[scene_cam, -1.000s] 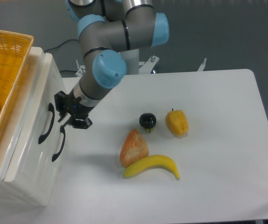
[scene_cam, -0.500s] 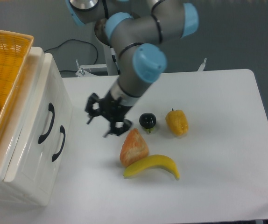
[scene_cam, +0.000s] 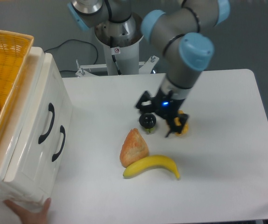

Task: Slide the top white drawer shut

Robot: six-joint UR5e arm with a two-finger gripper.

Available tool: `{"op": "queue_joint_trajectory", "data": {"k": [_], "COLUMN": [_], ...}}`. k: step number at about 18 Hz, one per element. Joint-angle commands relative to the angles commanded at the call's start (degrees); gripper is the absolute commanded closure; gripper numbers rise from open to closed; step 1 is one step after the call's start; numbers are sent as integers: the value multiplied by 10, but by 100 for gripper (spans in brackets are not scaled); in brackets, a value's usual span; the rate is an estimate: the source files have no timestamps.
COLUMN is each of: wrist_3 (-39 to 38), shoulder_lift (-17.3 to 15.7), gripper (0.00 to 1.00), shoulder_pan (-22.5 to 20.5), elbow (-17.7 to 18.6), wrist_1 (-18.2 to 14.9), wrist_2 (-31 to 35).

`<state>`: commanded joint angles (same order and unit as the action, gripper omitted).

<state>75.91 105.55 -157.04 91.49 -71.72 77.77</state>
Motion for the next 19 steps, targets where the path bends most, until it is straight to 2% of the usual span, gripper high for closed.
{"op": "queue_joint_trajectory", "data": {"k": [6,11,15,19], "wrist_3": [202,216,217,216], "shoulder_lift": [23,46,55,52], "gripper": [0,0,0,0], "shoulder_pan": [-57,-61,-70,-77], "elbow": [-8,-31,-41,-41], "wrist_1": [2,4,18,17], "wrist_2": [52,110,111,107]}}
